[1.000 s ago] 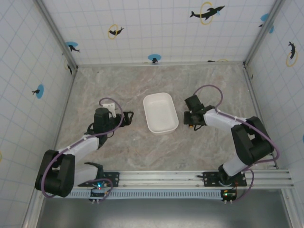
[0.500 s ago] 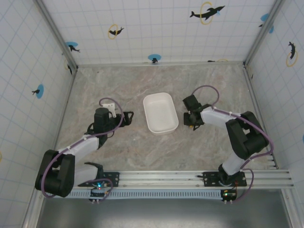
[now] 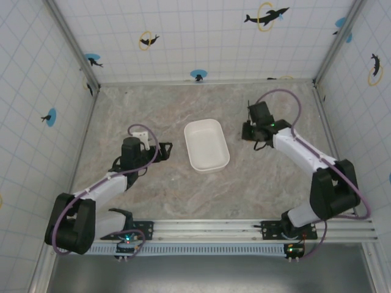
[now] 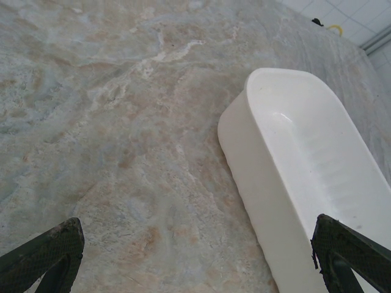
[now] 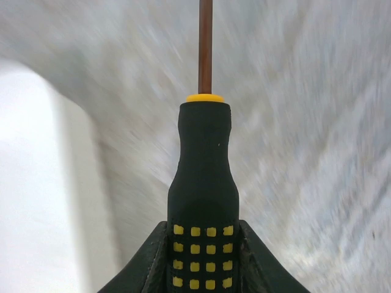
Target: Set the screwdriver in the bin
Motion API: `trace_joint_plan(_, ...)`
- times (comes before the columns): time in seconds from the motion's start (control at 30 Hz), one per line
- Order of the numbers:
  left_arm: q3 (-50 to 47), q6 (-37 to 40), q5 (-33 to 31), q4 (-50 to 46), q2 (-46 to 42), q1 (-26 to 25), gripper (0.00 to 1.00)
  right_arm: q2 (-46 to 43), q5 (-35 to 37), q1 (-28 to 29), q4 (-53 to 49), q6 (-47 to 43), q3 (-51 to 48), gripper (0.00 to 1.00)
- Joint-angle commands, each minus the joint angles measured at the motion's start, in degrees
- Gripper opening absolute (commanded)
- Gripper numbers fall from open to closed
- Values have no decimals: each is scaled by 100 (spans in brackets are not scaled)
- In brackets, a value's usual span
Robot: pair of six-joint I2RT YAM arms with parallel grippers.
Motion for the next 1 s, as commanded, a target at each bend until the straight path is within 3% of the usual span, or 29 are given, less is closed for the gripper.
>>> trace_joint_plan(0.0,179,81,47,-125,-119,-42,98,-464,-175,284,294,21,635,0)
trace_joint_plan(0.17,275,86,-18,-262,-173,-38,98,-727,1019,1345,1221,-81,447,0)
trace_joint_plan(0.37,293,142,-130,-438,-309,-40,98,-539,1303,2072,1578,773,-5,0)
trace_joint_plan(0.5,303,158,-172,-549,-340,-43,98,-268,991,2365,1269,1423,-82,0)
trace_joint_plan(0.97,339,282,-150,-646,-181,-42,98,929,314,2603,284,1616,271,0)
